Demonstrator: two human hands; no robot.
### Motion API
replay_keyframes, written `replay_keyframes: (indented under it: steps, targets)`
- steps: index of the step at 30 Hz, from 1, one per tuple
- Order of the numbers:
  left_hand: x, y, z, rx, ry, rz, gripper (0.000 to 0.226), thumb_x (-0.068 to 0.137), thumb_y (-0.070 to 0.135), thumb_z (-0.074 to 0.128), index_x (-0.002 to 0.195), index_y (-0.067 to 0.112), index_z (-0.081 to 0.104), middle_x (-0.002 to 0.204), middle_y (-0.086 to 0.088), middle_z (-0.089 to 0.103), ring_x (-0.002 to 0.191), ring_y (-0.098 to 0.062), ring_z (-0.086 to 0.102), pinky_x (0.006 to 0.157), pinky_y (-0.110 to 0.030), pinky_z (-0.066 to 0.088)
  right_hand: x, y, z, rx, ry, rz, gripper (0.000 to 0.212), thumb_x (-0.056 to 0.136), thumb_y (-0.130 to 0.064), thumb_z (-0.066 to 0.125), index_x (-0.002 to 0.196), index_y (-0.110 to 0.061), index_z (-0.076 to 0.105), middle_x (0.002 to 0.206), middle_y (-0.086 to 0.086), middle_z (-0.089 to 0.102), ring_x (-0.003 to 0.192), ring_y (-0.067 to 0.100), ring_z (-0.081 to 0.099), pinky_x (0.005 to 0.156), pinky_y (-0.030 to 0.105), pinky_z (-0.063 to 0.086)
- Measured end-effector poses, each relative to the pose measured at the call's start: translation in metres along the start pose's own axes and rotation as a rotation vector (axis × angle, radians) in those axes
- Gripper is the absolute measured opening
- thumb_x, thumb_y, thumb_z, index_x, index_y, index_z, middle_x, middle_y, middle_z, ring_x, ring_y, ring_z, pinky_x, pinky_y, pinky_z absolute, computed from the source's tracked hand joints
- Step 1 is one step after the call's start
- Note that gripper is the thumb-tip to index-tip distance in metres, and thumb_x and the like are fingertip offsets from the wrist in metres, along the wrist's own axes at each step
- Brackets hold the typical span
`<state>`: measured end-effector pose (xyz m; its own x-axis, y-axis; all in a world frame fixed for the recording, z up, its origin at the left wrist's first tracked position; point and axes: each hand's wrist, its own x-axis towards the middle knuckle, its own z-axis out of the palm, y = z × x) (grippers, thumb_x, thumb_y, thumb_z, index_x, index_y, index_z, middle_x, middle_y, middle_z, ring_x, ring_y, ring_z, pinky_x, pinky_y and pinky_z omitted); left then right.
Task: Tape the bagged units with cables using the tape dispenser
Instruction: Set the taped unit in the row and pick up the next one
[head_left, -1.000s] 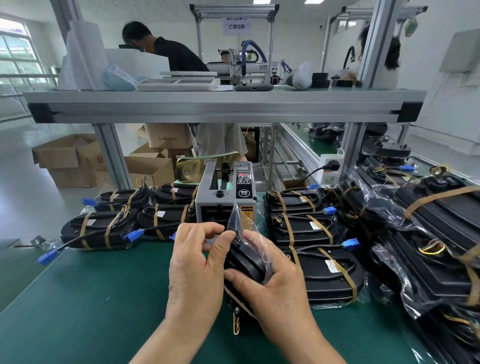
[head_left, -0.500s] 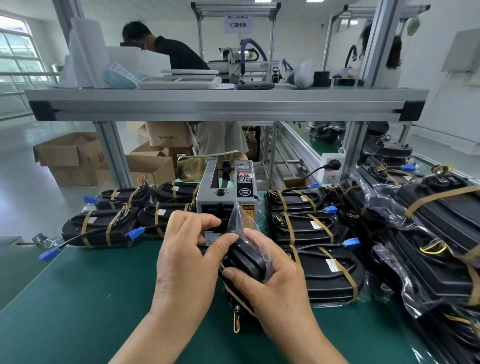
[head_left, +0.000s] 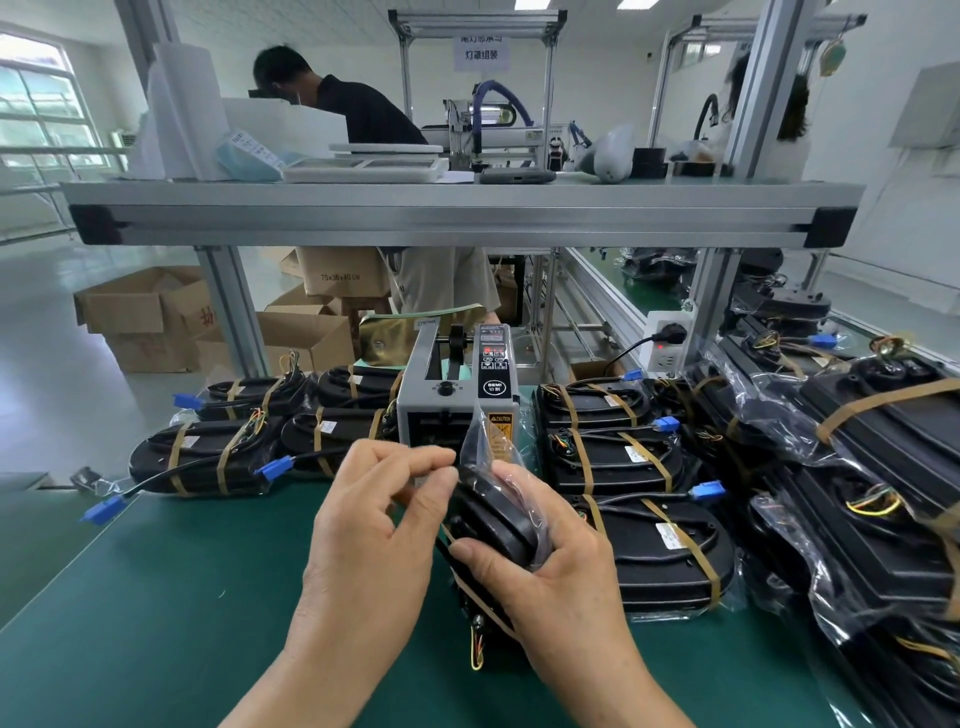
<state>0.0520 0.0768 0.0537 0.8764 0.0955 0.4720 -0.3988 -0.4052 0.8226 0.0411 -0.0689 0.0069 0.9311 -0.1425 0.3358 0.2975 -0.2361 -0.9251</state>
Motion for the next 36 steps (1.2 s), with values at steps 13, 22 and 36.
replay_keyframes:
  steps: [13,22,36]
  targets:
    - [0.015,0.019,0.0,-0.036,-0.095,-0.336,0.02,0.076,0.048,0.076,0.068,0.029,0.074,0.065,0.012,0.07,0.061,0.002,0.061,0.06,-0.025,0.044,-0.002,0.001,0.003,0.007,0.005,-0.033,0.065,0.071,-0.018,0.09,0.128,-0.038,0.064,0.122,-0.011,0.07,0.117,0.009,0.064,0.101,0.04,0.052]
    - [0.02,0.02,0.004,-0.247,-0.095,-0.253,0.021,0.079,0.015,0.075,0.059,0.02,0.071,0.055,0.008,0.063,0.052,0.002,0.054,0.052,-0.007,0.042,-0.002,-0.002,0.002,-0.043,0.034,-0.086,0.063,0.067,-0.029,0.089,0.118,-0.053,0.062,0.12,-0.02,0.068,0.115,0.002,0.063,0.099,0.035,0.053]
    - [0.018,0.018,-0.001,0.032,-0.105,-0.287,0.025,0.072,0.055,0.075,0.065,0.031,0.072,0.05,0.015,0.059,0.044,0.002,0.048,0.054,-0.024,0.04,-0.003,-0.001,0.002,-0.054,0.005,-0.068,0.064,0.072,-0.027,0.09,0.13,-0.036,0.064,0.122,-0.017,0.068,0.117,0.002,0.062,0.1,0.03,0.051]
